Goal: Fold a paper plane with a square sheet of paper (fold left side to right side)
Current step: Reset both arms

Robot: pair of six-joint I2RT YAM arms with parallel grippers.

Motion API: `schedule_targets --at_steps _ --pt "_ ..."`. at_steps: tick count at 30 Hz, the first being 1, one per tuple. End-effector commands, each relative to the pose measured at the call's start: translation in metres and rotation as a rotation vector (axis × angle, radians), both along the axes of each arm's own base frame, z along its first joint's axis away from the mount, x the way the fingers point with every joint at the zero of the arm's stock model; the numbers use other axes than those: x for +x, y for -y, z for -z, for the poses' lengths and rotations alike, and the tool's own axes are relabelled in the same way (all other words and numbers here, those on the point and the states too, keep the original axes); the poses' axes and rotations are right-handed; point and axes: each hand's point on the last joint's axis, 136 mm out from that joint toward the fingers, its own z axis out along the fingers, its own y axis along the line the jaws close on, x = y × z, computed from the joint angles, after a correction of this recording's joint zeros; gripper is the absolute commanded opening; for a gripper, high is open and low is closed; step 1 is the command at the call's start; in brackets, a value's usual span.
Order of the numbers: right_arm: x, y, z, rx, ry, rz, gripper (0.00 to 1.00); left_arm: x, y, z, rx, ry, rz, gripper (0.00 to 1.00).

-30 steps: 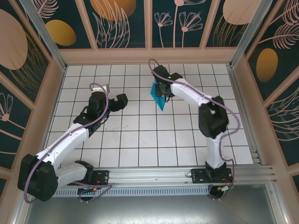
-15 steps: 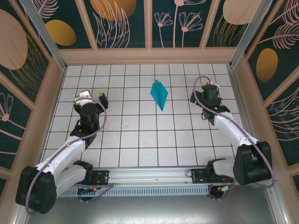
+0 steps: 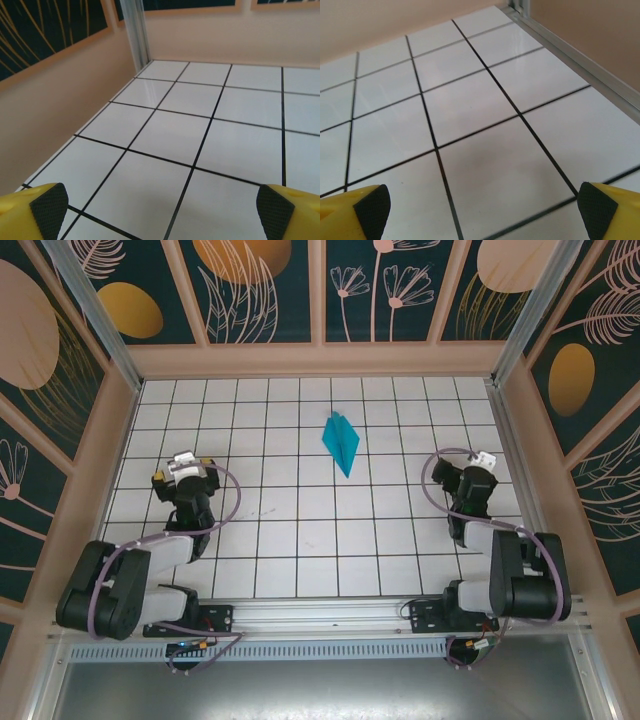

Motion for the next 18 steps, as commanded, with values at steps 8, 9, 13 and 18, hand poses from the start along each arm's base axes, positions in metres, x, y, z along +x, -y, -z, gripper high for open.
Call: schedule_targets --at_steps 8,9,13,18 --pt "0.011 -0.025 -0.031 -0.071 0.269 -0.163 0.99 0.017 0.017 -0.029 -0.018 0.215 0.182 0.99" --pt "0.012 -0.026 -0.029 -0.074 0.250 -0.168 0.99 0.017 0.016 -0.027 -0.030 0.203 0.191 0.98" --pt "0.016 -0.029 -0.027 -0.063 0.236 -0.193 0.99 0.006 0.011 -0.026 -0.060 0.253 0.209 0.99" --pt "0.016 -0.029 -0.027 -0.067 0.234 -0.191 0.99 0.019 0.008 -0.015 -0.075 0.214 0.198 0.99"
